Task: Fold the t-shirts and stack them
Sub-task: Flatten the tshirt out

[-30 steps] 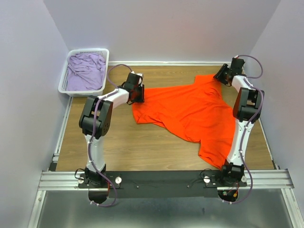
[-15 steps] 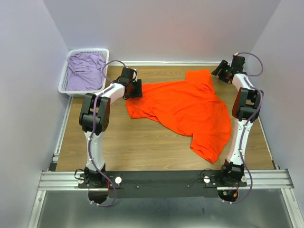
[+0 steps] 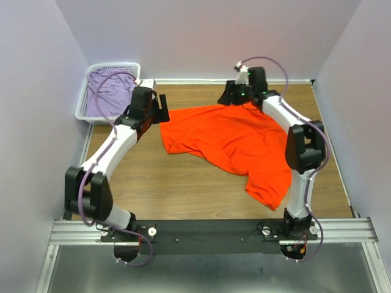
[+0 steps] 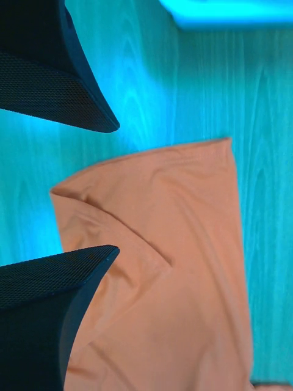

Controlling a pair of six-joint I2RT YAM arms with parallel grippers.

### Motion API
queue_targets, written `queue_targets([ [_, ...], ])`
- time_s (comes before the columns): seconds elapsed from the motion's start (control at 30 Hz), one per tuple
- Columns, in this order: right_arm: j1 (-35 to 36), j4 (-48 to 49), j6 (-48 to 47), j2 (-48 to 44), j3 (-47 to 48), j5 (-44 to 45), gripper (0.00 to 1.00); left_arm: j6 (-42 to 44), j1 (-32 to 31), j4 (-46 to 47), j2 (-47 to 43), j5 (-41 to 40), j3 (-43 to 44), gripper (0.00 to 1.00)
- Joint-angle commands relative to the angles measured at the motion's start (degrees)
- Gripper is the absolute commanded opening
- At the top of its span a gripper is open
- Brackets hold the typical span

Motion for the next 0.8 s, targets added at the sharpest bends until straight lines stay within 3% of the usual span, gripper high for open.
queue_targets([
  [0.0, 4.66, -1.75, -4.84, 5.28, -1.45, -7.32, 0.58, 0.8, 0.22, 0.93, -9.47, -5.52, -5.8, 0.83],
  [0.23, 10.46, -1.66, -5.99, 13.54, 3.37, -10.14, 0.51, 1.68, 0.22, -1.79, -23.71, -6.49, -13.98, 0.82],
  [0.77, 14.25, -1.75, -5.9, 19.53, 7.52, -14.8, 0.47, 0.98, 0.22, -3.73, -27.69, -6.75, -18.29, 0.83],
])
